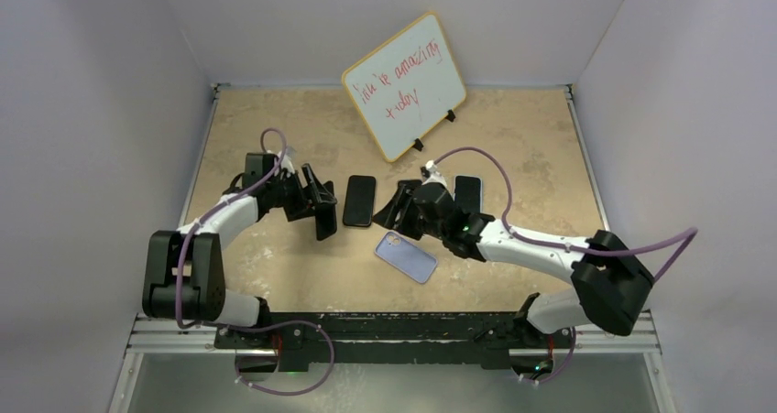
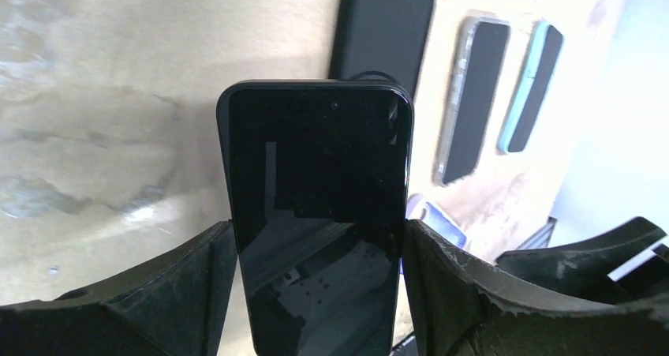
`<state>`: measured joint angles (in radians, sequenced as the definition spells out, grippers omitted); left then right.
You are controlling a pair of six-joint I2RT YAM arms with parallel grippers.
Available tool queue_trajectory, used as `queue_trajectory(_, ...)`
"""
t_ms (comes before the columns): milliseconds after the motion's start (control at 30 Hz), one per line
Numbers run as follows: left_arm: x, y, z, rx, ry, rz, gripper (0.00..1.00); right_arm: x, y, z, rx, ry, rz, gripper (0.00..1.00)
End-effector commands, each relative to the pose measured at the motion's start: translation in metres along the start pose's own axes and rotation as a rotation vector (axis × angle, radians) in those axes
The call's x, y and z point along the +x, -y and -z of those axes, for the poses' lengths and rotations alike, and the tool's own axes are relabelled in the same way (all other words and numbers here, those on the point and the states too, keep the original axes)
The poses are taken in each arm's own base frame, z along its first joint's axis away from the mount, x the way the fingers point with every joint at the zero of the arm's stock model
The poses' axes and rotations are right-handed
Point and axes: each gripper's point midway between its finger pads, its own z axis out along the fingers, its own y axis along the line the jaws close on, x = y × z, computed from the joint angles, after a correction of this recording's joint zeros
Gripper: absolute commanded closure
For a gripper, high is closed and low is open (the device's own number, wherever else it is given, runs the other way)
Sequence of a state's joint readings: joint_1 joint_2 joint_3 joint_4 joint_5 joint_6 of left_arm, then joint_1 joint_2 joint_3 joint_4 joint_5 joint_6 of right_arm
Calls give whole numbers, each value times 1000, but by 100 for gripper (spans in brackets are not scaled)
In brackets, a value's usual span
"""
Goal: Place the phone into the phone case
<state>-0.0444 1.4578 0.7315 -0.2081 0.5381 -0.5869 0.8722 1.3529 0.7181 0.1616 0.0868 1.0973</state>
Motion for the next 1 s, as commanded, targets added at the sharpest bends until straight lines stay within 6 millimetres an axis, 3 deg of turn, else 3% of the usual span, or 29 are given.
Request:
queue_trajectory(0, -10, 48, 19, 174, 85, -39, 52, -3, -54, -9, -108, 34, 6, 41)
queue_trajectory(133, 0, 58, 29, 211, 89, -41, 53, 9, -73, -20, -124, 21, 22, 50)
queue_trajectory(267, 8, 65, 39, 255, 99, -33, 53, 19, -90, -29, -136, -3, 37, 50)
queue_trajectory(733, 12, 69, 41, 282, 89, -36, 54, 34, -102, -49, -122, -45, 62, 49)
queue_trajectory(833, 12, 72, 43, 291, 91, -37, 54, 35, -99, -54, -109, -47, 75, 54)
queue_trajectory(967, 12, 74, 45, 295, 84, -36, 53, 37, -96, -59, -91, -51, 90, 70)
